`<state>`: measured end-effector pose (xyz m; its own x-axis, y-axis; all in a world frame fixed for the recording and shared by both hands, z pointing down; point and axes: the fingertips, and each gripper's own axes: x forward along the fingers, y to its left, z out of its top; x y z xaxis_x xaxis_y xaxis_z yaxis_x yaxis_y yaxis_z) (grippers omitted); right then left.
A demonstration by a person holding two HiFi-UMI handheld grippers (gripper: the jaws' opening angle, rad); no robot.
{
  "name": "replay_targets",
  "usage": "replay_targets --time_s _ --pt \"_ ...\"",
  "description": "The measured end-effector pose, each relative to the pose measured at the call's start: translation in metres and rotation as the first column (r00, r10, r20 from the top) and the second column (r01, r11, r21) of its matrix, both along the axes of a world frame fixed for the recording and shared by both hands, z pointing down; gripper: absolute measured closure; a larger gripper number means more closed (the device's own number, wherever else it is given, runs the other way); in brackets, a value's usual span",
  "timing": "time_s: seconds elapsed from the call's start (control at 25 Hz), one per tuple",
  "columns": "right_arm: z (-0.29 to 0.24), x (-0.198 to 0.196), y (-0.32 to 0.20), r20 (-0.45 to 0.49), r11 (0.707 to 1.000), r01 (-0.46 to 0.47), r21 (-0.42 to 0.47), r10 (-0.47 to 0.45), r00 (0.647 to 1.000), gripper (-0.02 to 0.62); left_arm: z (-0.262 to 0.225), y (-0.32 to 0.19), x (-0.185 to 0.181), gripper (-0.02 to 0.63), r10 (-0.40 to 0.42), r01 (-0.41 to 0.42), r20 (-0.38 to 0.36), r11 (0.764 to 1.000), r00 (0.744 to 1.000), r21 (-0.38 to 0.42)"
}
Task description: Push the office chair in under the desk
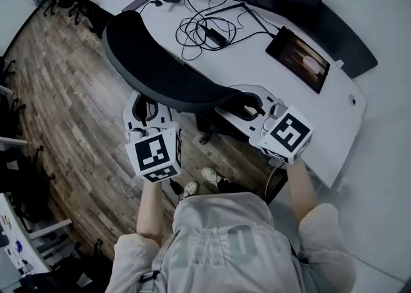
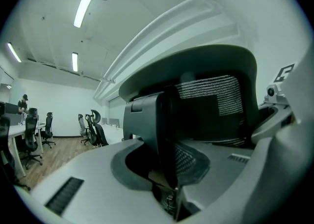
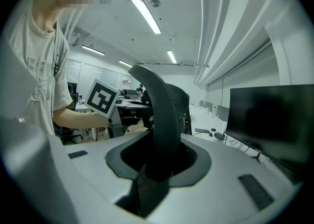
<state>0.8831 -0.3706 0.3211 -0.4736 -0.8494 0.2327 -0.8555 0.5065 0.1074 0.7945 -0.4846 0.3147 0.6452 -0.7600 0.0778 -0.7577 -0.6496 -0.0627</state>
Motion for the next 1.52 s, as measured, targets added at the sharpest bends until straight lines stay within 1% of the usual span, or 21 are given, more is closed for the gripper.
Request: replay_targets --time_s 0.4,0.6,0.88,1.04,1.12,1.24,1.32,1.4,1.48,1.52 --pt "0.003 0.027 -0.008 -0.005 1.0 -0.015 -0.01 0.015 1.0 0.474 0.002 -0.008 0.026 0.529 -0.001 0.001 0.001 1.0 1.0 -0.003" --pt "0.003 0.036 -0.011 -0.017 1.0 -0.025 -0.008 0.025 1.0 0.469 0.0 -0.01 0.036 0.529 0.018 -0.018 0.005 1.0 1.0 0.005" --pt "0.005 0.043 -0.011 -0.021 0.999 -0.032 -0.013 0.032 0.999 0.465 -0.003 -0.01 0.043 0.529 0.012 -0.012 0.007 1.0 1.0 0.02" --pt "0.006 0.044 -0.011 -0.026 0.999 -0.032 -0.019 0.031 0.999 0.465 -0.002 -0.01 0.044 0.529 0.006 -0.006 0.014 1.0 1.0 0.012" --pt "0.008 0.043 -0.01 -0.044 0.999 -0.036 -0.018 0.035 0.998 0.463 -0.001 -0.009 0.043 0.529 0.008 -0.008 0.014 1.0 1.0 0.008" --pt "0.004 0.042 -0.009 -0.066 0.997 -0.076 0.004 0.076 0.995 0.446 0.0 -0.007 0.039 0.529 0.02 -0.02 0.015 1.0 1.0 -0.004" --pt "-0.005 0.046 -0.007 -0.047 0.992 -0.123 0.031 0.124 0.991 0.415 0.0 -0.006 0.037 0.528 0.033 -0.032 0.024 0.999 0.999 -0.01" --pt "-0.022 0.049 -0.003 -0.021 0.985 -0.158 0.069 0.16 0.987 0.411 -0.001 -0.002 0.036 0.493 0.064 -0.063 0.016 0.997 0.998 -0.034" --pt "-0.041 0.05 0.004 -0.025 0.975 -0.19 0.117 0.194 0.981 0.41 -0.001 0.005 0.035 0.398 0.106 -0.106 -0.011 0.992 0.994 -0.067" --pt "-0.051 0.05 0.009 -0.029 0.968 -0.206 0.142 0.212 0.977 0.41 -0.002 0.008 0.033 0.39 0.115 -0.116 -0.015 0.991 0.993 -0.069"
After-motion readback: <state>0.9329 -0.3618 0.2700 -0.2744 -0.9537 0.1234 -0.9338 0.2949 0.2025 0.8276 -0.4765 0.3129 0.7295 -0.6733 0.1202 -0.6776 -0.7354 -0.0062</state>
